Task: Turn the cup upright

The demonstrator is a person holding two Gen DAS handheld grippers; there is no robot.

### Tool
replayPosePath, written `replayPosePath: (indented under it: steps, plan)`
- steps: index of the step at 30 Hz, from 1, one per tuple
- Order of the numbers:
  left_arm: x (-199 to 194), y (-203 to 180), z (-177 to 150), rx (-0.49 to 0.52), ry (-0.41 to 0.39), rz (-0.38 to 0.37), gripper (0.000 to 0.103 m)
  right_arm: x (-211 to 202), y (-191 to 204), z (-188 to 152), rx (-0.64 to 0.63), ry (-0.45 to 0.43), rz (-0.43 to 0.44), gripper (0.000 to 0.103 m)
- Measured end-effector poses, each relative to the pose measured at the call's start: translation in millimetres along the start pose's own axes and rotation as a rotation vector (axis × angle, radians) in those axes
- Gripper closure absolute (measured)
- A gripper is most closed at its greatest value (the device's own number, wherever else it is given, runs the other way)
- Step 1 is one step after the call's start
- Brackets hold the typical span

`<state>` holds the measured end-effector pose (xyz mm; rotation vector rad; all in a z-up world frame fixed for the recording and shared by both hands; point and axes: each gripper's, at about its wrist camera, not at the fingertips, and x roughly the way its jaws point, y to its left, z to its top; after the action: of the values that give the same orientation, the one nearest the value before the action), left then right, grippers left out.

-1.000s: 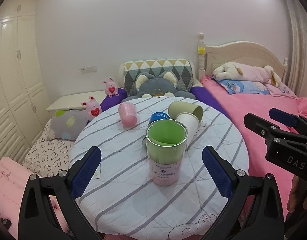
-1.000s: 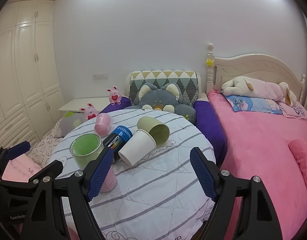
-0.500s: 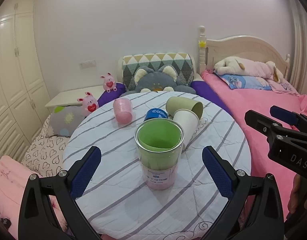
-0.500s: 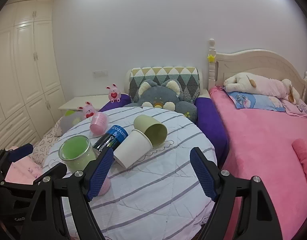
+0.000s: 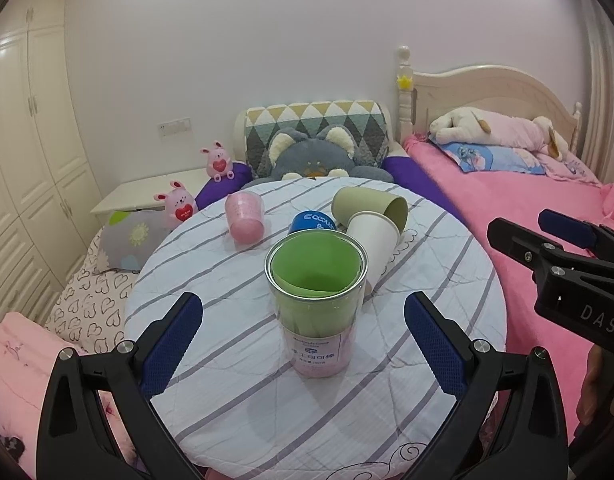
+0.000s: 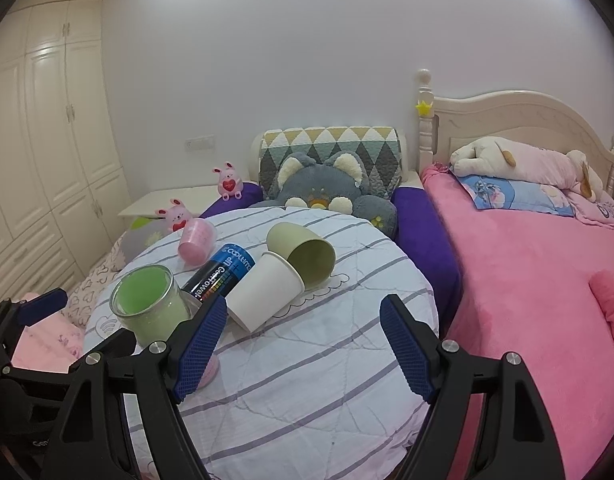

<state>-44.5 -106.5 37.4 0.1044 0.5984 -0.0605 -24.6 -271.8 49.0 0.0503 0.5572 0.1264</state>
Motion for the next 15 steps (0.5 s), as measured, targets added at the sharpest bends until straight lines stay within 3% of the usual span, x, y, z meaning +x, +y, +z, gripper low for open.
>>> replayPosePath:
  steps: [15]
  plan:
    - [-1.8, 7.9, -4.3, 0.001, -0.01, 0.011, 0.0, -2.3, 5.1, 0.2, -0.011, 0.004, -0.014, 0.023]
